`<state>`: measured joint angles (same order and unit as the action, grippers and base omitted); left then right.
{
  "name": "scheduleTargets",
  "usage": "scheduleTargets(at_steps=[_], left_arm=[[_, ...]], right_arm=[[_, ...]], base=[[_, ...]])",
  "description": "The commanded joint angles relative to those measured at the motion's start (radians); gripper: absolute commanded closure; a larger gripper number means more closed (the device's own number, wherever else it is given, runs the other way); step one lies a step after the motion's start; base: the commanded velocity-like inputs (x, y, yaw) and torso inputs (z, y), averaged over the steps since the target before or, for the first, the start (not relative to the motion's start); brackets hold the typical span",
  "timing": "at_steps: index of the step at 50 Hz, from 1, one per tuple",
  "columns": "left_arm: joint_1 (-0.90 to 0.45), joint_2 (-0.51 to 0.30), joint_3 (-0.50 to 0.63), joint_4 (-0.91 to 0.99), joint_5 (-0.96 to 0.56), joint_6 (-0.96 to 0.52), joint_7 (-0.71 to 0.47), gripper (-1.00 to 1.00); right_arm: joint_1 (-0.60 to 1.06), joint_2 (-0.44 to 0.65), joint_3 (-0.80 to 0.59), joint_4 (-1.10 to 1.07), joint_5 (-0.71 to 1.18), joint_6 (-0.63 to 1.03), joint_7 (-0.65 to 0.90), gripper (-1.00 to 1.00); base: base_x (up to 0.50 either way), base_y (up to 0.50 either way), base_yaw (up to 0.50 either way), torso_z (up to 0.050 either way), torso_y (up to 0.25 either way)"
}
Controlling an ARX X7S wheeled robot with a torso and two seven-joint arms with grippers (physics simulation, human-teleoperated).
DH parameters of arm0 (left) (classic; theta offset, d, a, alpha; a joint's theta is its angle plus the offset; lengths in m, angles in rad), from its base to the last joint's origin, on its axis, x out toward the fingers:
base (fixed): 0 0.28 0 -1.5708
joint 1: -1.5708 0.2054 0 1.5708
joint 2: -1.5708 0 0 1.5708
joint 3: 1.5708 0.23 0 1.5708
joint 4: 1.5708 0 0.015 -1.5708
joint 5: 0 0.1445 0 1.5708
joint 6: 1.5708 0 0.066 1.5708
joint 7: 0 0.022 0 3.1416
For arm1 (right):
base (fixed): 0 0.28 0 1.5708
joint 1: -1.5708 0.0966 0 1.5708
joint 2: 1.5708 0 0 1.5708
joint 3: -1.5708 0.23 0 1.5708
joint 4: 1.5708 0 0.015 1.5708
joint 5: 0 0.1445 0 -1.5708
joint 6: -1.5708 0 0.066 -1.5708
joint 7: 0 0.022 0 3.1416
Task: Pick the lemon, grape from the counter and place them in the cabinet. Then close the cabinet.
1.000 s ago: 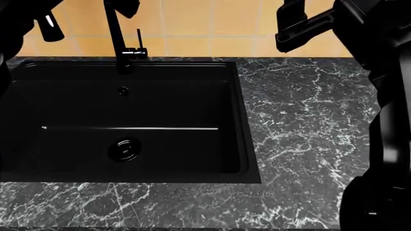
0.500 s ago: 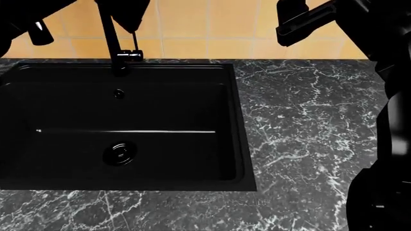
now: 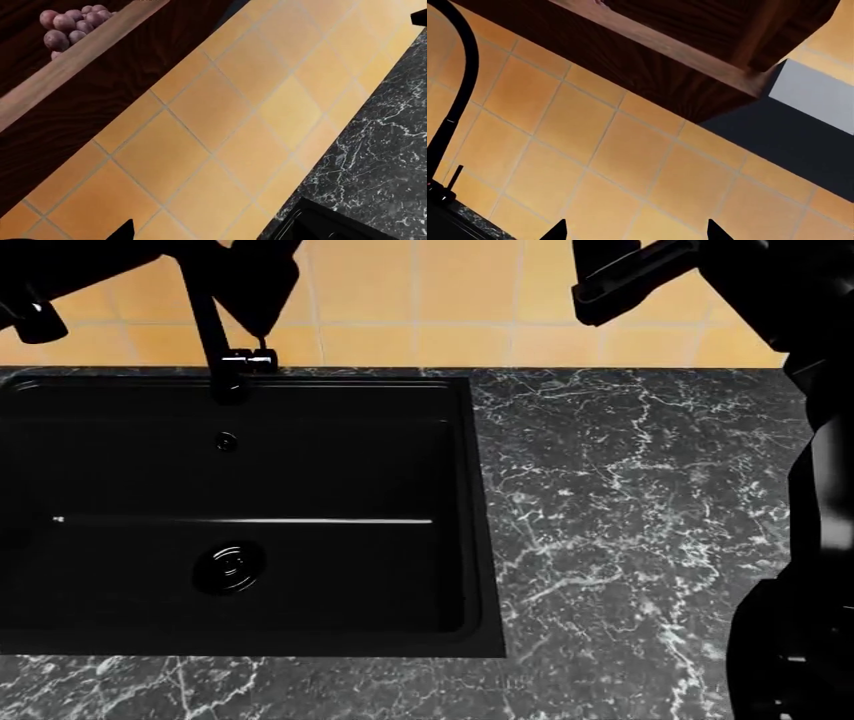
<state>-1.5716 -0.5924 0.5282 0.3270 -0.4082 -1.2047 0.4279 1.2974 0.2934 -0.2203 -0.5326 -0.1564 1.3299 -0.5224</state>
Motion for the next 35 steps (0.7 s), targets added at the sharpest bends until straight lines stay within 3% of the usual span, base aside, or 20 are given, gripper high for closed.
scheduleTargets(at_steps=[1,22,35], left_arm=[[-0.001,-0.008,-0.008,0.007,-0.008,-0.005,0.002,-1.0],[0.008,-0.026,-0.028,0.03,-0.02,-0.021,-0.008,-1.0],[0.019,-0.041,-0.037,0.049,-0.027,-0.034,-0.015,-1.0]], right_arm=[[0.009,0.008,-0.019,-0.001,0.0,-0.005,0.0,-1.0],[0.001,0.024,0.006,-0.037,-0.002,0.03,0.001,-1.0],[-0.029,0.122,0.062,-0.12,-0.03,0.129,-0.012,-1.0]], base=[[0.0,0.0,0.0,0.0,0.0],[0.0,0.07,0.0,0.0,0.0],[0.0,0.0,0.0,0.0,0.0]])
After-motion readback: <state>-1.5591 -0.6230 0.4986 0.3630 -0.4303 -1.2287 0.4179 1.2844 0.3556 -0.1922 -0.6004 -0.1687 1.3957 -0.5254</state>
